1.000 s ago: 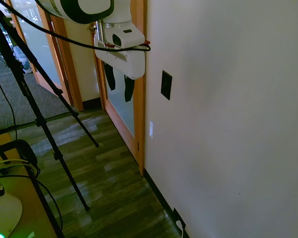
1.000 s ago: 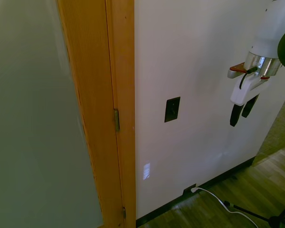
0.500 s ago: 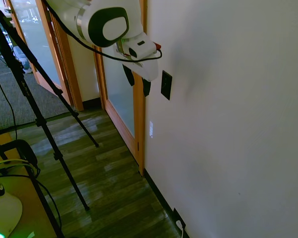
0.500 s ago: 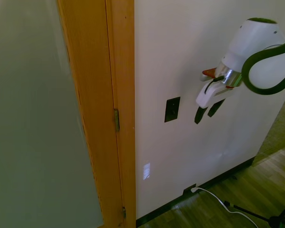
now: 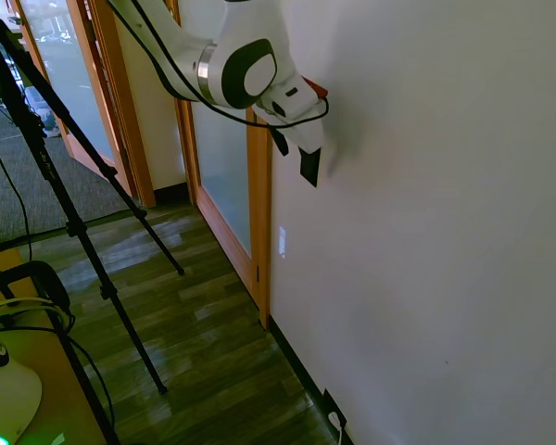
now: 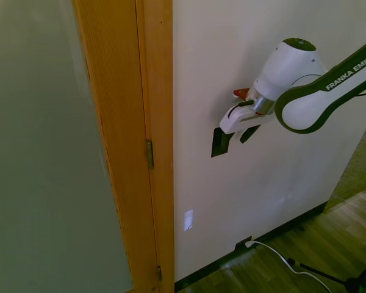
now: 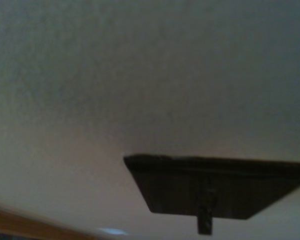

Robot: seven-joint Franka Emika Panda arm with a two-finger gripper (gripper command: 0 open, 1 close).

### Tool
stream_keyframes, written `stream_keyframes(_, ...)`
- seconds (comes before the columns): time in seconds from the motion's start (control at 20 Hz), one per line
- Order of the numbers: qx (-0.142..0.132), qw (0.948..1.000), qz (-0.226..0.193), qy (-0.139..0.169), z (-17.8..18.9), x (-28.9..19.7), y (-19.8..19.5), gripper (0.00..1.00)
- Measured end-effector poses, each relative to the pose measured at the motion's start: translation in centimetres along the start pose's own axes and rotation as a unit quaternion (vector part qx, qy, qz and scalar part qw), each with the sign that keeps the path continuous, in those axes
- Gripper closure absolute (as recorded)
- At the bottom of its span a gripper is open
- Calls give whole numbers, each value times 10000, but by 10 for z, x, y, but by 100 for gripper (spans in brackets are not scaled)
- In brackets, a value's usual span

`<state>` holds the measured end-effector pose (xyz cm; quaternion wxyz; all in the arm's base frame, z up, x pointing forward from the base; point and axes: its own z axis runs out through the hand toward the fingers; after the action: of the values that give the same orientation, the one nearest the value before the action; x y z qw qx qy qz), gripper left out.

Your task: Turn on the light

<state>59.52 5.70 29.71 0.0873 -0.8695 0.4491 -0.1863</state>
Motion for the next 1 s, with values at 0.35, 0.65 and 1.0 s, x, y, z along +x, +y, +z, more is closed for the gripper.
stream_keyframes(0.35, 124, 9998, 91, 98, 23, 0, -9, 100)
stream_keyframes(0.65, 76, 9997, 188, 162, 23, 5, -6, 100)
stream_keyframes(1.0, -43, 9994, 281, 173, 22, 6, -4, 100)
